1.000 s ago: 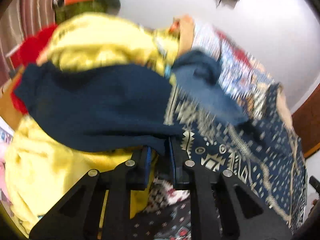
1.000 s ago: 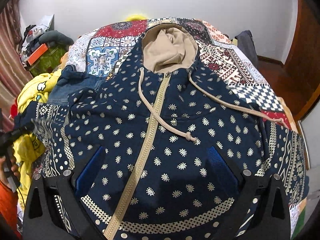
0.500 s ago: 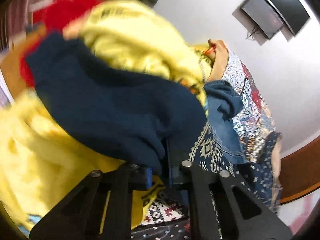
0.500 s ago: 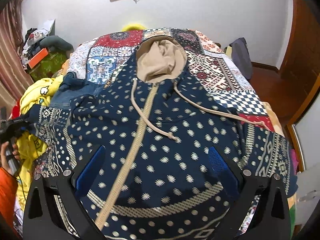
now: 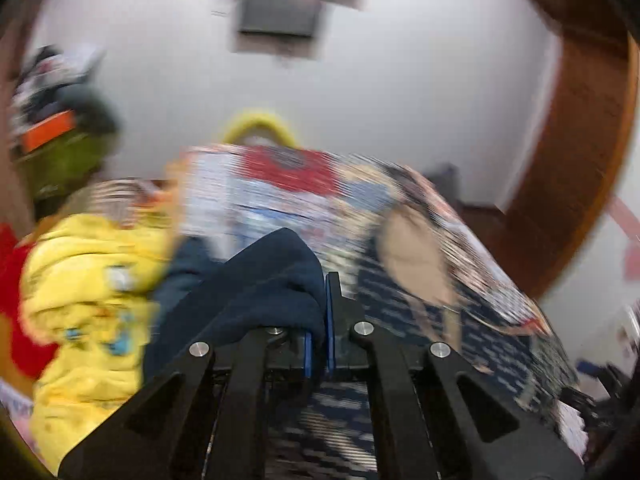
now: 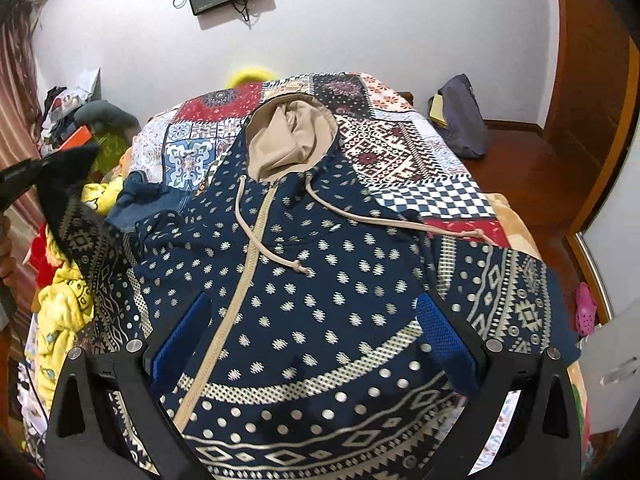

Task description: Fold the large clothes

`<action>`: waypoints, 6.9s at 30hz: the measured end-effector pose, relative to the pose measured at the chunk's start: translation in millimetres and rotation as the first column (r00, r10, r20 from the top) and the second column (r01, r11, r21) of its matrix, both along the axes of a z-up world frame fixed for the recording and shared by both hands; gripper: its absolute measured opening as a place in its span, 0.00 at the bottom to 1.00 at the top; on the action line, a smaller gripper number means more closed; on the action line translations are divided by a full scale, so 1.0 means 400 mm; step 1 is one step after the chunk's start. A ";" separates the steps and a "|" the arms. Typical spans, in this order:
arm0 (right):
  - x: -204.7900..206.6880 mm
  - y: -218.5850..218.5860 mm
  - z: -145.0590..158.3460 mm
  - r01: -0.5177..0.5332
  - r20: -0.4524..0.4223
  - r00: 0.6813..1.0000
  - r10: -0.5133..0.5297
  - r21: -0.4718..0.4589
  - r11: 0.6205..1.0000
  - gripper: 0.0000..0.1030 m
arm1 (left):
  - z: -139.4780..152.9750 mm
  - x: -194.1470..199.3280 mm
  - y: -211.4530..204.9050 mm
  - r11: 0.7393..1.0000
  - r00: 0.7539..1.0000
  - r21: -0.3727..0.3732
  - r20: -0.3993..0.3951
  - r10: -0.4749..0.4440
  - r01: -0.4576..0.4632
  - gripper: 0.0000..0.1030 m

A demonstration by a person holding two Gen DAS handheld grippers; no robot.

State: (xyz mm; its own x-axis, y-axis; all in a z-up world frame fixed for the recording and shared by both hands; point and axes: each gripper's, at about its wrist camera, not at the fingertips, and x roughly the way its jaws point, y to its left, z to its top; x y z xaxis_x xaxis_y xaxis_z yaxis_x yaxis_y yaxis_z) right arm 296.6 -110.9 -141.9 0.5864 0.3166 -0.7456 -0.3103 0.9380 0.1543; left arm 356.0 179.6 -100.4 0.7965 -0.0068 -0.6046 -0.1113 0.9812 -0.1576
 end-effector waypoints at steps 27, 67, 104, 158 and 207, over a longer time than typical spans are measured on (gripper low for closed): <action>-0.064 0.112 0.033 -0.134 0.036 0.989 0.140 -0.138 0.981 0.98 | -0.231 -0.109 -0.119 0.982 0.928 -0.045 -0.321 -0.188 0.183 0.54; 0.072 0.493 -0.036 -0.384 -0.032 0.923 0.384 -0.166 0.908 0.10 | -0.357 -0.083 0.070 0.996 0.927 -0.030 -0.364 -0.091 0.086 0.58; -0.008 -0.220 -0.087 0.110 -0.129 0.983 -0.128 -0.136 0.984 0.57 | -0.432 -0.080 -0.004 0.996 0.877 0.083 -0.475 0.069 -0.033 0.78; 0.040 -0.456 0.056 0.292 -0.019 0.955 -0.295 0.213 0.932 0.08 | -0.212 -0.098 -0.348 0.945 0.947 0.196 -0.241 -0.211 0.261 0.85; -0.084 -0.591 -0.111 0.340 -0.169 0.925 -0.341 -0.036 0.940 0.52 | -0.359 0.055 -1.112 0.574 0.627 0.273 -0.478 -0.615 0.772 0.85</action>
